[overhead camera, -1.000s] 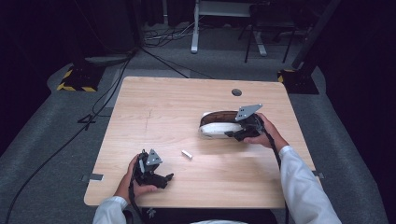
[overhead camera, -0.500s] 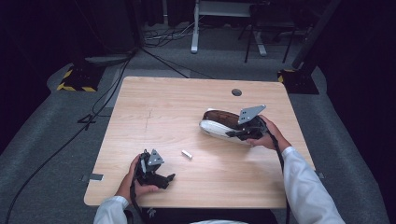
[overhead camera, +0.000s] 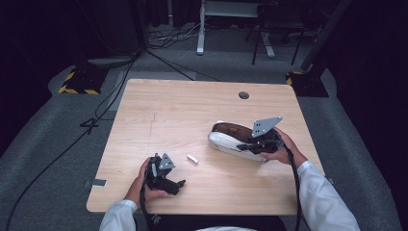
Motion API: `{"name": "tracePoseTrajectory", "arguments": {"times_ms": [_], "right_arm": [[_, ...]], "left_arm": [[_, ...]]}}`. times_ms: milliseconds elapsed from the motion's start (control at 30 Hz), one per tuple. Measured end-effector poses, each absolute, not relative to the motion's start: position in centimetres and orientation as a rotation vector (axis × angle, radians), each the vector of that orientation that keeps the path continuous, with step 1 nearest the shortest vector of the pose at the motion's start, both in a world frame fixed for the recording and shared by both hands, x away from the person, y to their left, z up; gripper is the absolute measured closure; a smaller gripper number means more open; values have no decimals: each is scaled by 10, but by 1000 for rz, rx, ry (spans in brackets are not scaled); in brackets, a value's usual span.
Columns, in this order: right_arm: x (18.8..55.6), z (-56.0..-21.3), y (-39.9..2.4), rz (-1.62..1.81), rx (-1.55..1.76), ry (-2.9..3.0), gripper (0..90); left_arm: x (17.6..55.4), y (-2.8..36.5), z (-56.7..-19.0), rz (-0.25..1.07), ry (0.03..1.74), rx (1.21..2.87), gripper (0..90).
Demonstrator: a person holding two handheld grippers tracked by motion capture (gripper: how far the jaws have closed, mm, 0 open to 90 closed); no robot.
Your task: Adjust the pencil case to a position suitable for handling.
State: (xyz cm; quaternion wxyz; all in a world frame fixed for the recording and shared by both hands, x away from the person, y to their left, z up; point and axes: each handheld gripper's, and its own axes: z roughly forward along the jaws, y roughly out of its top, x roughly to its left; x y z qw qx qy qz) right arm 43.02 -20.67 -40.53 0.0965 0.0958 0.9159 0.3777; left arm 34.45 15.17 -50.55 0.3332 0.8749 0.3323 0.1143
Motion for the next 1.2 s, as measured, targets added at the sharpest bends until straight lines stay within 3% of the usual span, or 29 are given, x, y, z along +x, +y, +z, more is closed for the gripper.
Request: {"name": "tracePoseTrajectory", "arguments": {"times_ms": [433,733,900,1033,1200], "right_arm": [[396,-407,-207,1130,230,2735,740],[391,-405,-221,1213,343,2633,545],[380,-389,-239,1273,388,2531,454],[372,-382,-254,1284,420,2458,425],[359,-376,-291,1295,521,2318,381]], "left_arm": [[370,113,-505,299,860,2289,2],[387,96,-504,319,887,2274,15],[388,96,-503,338,876,2244,149],[388,96,-503,336,883,2233,200],[387,101,-502,346,880,2204,379]]}}
